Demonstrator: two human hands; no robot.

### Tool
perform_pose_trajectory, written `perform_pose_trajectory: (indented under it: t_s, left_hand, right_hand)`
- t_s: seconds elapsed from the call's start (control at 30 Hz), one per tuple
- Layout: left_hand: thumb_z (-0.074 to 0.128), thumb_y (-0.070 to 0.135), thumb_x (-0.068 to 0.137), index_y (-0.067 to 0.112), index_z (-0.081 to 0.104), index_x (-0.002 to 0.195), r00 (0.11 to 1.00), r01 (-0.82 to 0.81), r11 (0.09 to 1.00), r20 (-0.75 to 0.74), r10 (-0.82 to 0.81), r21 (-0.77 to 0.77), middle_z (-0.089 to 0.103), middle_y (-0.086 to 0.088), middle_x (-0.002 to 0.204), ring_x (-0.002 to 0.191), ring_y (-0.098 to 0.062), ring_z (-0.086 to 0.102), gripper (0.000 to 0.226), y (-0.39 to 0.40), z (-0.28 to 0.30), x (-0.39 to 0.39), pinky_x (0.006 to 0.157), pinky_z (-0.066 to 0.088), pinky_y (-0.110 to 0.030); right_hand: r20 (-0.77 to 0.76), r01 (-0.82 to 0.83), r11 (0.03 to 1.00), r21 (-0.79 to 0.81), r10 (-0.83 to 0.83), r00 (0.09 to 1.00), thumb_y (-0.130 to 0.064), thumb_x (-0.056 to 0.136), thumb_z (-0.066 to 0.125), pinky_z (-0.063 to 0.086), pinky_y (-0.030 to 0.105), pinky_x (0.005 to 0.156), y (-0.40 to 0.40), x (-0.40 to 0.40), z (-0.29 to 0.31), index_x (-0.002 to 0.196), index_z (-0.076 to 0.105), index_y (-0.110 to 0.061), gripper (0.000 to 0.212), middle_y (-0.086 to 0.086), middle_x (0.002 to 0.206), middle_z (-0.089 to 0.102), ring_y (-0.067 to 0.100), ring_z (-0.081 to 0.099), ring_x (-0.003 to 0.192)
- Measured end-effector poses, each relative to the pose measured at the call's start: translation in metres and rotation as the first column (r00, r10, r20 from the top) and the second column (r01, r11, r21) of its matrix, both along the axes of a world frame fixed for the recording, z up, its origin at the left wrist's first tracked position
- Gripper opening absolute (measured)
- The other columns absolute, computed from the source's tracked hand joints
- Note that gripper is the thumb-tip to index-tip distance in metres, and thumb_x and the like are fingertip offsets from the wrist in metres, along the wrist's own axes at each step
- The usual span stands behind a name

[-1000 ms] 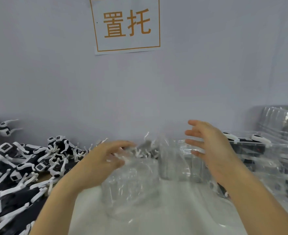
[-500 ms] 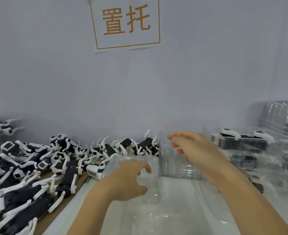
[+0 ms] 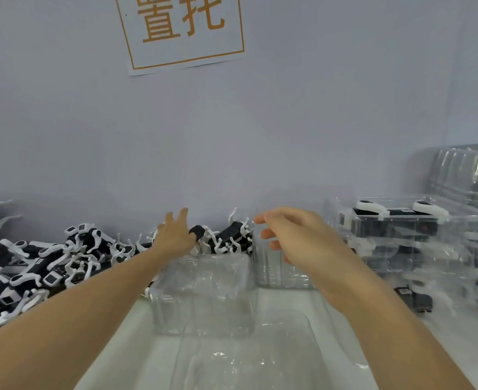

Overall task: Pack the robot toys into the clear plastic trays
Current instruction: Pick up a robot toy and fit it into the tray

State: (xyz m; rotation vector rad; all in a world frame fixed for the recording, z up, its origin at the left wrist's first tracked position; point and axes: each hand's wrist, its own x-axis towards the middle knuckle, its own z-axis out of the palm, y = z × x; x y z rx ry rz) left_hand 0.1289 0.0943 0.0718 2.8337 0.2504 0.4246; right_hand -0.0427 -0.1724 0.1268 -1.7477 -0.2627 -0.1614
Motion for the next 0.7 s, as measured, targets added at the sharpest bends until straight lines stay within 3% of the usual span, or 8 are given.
perform_pose_trajectory:
  t_s: [0.07,0.13,0.27,0.33,0.43,0.53,0.63,0.7]
  left_hand:
    - [0.058,0.027,0.091,0.026,0.044,0.143,1.0,0.017,1.0,-0.002,-0.017,-0.006,0.052,-0.012,0.138,0.115,-0.035,0.057,0.054,-0.001,0.0,0.009,0.094,0.049,-0.04]
    - [0.068,0.028,0.083,0.026,0.062,0.118,0.998,0.046,0.998,0.049,-0.044,-0.045,0.067,0.0,0.104,0.087,-0.02,0.062,0.036,-0.006,-0.005,0.011,0.066,0.047,-0.026]
    - [0.068,0.013,0.081,0.014,0.06,0.105,0.989,0.035,0.999,0.144,-0.036,0.01,0.05,0.005,0.073,0.058,-0.009,0.041,0.025,-0.012,-0.015,0.013,0.047,0.025,-0.02]
    - [0.061,0.011,0.09,0.006,0.059,0.105,0.976,-0.002,1.0,0.218,0.0,0.009,0.052,-0.001,0.076,0.06,-0.017,0.044,0.017,-0.012,-0.008,0.013,0.05,0.032,-0.026]
    - [0.059,0.014,0.094,0.001,0.06,0.106,0.959,0.02,0.988,0.282,0.024,-0.154,0.064,-0.018,0.096,0.076,-0.031,0.055,0.017,-0.011,0.018,0.012,0.066,0.045,-0.035]
    - [0.063,0.01,0.09,0.008,0.065,0.109,0.906,0.099,0.93,0.418,0.063,-0.354,0.067,-0.012,0.102,0.082,-0.027,0.062,0.02,-0.019,0.052,0.0,0.071,0.048,-0.028]
    - [0.069,0.005,0.086,0.017,0.067,0.11,0.85,0.284,0.717,0.514,0.119,-0.636,0.066,-0.005,0.103,0.069,-0.012,0.06,0.027,-0.041,0.09,-0.025,0.052,0.049,-0.016]
    - [0.071,0.006,0.086,0.019,0.067,0.112,0.832,0.398,0.562,0.544,0.113,-0.725,0.066,-0.006,0.112,0.082,-0.019,0.062,0.029,-0.055,0.109,-0.046,0.07,0.056,-0.024]
  right_hand:
    - [-0.002,-0.016,1.0,-0.012,0.016,1.0,-0.043,0.093,0.05,0.049,0.021,0.077,0.001,-0.001,-0.001,0.087,0.073,-0.039,0.024,-0.026,0.08,0.067,-0.002,0.063,0.079]
    - [-0.004,-0.043,0.999,-0.018,0.043,0.999,-0.042,0.093,0.049,0.049,0.022,0.077,0.001,-0.002,0.0,0.088,0.072,-0.041,0.024,-0.028,0.079,0.066,-0.007,0.062,0.076]
    - [-0.001,-0.051,0.999,0.009,0.051,0.999,-0.041,0.095,0.048,0.048,0.022,0.082,-0.004,-0.001,0.001,0.092,0.073,-0.04,0.025,-0.033,0.08,0.064,-0.012,0.06,0.078]
    - [-0.004,-0.049,0.998,0.028,0.049,0.999,-0.042,0.096,0.049,0.05,0.024,0.082,-0.006,0.0,0.001,0.092,0.073,-0.04,0.024,-0.031,0.079,0.065,-0.01,0.061,0.077]
    - [-0.002,-0.059,0.997,0.042,0.059,0.998,-0.042,0.094,0.051,0.051,0.025,0.08,-0.008,0.002,-0.001,0.086,0.072,-0.043,0.023,-0.027,0.078,0.067,-0.007,0.063,0.075]
    - [-0.006,-0.063,0.998,0.032,0.063,0.998,-0.043,0.095,0.05,0.053,0.024,0.078,-0.004,0.004,-0.004,0.089,0.072,-0.043,0.022,-0.027,0.08,0.068,-0.004,0.065,0.078]
    - [-0.011,-0.067,0.998,0.022,0.067,0.998,-0.045,0.095,0.05,0.052,0.021,0.07,-0.002,0.004,-0.007,0.097,0.07,-0.041,0.021,-0.029,0.082,0.067,-0.002,0.066,0.083]
    - [-0.015,-0.06,0.998,0.027,0.06,0.998,-0.044,0.094,0.053,0.052,0.022,0.072,-0.001,0.003,-0.007,0.103,0.067,-0.043,0.017,-0.025,0.087,0.068,-0.003,0.065,0.087]
